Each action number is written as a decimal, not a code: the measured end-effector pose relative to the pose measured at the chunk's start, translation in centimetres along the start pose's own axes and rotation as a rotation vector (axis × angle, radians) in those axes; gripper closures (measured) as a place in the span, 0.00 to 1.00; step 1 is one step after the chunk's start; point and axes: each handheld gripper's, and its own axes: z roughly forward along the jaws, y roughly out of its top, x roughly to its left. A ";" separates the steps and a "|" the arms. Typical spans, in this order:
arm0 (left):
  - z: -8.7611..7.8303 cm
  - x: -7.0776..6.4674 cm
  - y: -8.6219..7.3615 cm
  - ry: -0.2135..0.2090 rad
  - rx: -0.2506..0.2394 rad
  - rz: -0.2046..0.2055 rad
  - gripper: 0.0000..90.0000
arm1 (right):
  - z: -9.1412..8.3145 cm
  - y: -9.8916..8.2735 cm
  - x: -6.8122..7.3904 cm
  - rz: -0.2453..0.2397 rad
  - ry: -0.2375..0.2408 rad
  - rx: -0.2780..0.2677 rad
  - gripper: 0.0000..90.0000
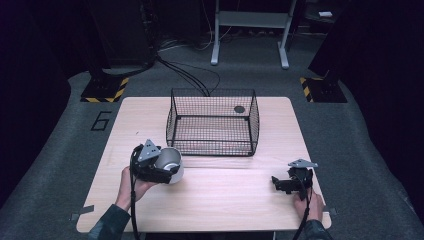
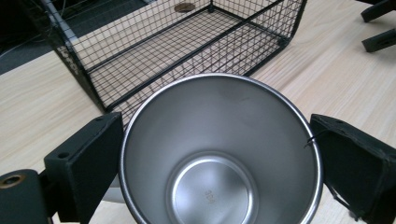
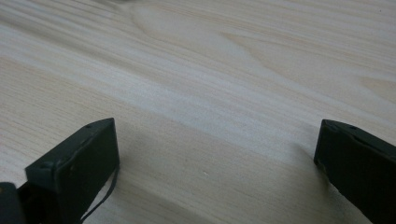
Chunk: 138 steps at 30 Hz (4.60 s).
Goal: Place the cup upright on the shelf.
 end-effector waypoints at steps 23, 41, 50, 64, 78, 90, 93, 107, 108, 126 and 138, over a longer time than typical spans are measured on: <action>0.9 -1.0 2.6 -0.053 -0.019 0.027 0.07 | 0.0 0.0 0.0 0.000 0.000 0.000 0.00; 1.2 -1.5 6.4 -0.094 -0.039 0.069 0.07 | 0.0 0.0 0.0 0.000 0.000 0.000 0.00; 1.0 -1.1 8.2 -0.083 -0.053 0.091 0.07 | 0.0 0.0 0.0 0.000 0.000 0.000 0.00; 1.9 0.4 10.7 -0.076 -0.073 0.074 0.07 | 0.0 0.0 0.0 0.000 0.000 0.000 0.00; 2.9 1.8 12.6 -0.058 -0.072 0.064 0.07 | 0.0 0.0 0.0 0.000 0.000 0.000 0.00; 5.0 3.0 13.6 -0.051 -0.058 0.057 0.07 | 0.0 0.0 0.0 0.000 0.000 0.000 0.00; 5.5 3.0 13.9 -0.055 -0.064 0.047 0.07 | 0.0 0.0 0.0 0.000 0.000 0.000 0.00; 7.1 3.7 15.2 -0.042 -0.067 0.047 0.07 | 0.0 0.0 0.0 0.000 0.000 0.000 0.00; 7.2 3.7 15.2 -0.043 -0.068 0.046 0.07 | 0.0 0.0 0.0 0.000 0.000 0.000 0.00; 10.4 5.2 16.8 -0.020 -0.042 0.024 0.07 | 0.0 0.0 0.0 0.000 0.000 0.000 0.00; 12.6 5.9 16.6 -0.011 0.001 0.013 0.07 | 0.0 0.0 0.0 0.001 -0.001 -0.001 0.00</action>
